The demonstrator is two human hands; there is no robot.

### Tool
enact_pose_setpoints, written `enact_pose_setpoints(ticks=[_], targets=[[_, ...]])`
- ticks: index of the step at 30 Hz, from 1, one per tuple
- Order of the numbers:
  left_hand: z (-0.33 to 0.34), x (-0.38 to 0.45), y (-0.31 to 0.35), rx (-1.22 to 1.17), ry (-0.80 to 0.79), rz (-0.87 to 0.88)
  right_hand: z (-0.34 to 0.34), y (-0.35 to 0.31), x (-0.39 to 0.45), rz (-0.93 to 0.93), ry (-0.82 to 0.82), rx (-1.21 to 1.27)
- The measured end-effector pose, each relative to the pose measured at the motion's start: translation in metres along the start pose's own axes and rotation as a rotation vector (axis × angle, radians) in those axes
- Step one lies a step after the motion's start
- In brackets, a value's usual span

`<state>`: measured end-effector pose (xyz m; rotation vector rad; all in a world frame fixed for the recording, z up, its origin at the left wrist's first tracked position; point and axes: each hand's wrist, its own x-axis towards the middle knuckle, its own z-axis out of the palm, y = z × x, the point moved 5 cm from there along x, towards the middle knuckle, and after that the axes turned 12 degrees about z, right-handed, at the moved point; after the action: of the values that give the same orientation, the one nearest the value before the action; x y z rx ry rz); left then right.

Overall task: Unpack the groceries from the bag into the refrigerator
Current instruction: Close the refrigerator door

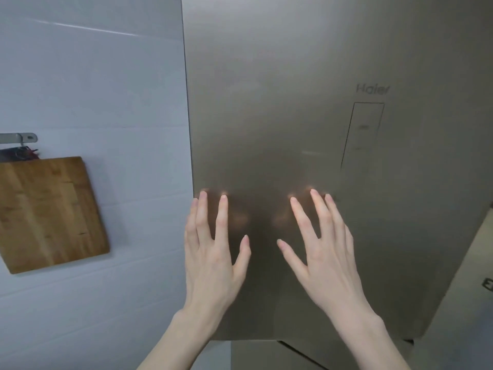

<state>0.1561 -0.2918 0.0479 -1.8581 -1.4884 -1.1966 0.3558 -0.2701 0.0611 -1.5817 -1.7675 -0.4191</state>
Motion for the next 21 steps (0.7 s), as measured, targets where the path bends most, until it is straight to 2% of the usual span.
enact_pose_setpoints(ticks=[11,21], targets=[[0.082,0.039,-0.017,-0.016,-0.070,0.116,0.051,0.017,0.044,-0.050,0.069,-0.094],[0.155,0.073,-0.025,-0.078,-0.142,0.206,0.085,0.040,0.077,-0.013,0.086,-0.198]])
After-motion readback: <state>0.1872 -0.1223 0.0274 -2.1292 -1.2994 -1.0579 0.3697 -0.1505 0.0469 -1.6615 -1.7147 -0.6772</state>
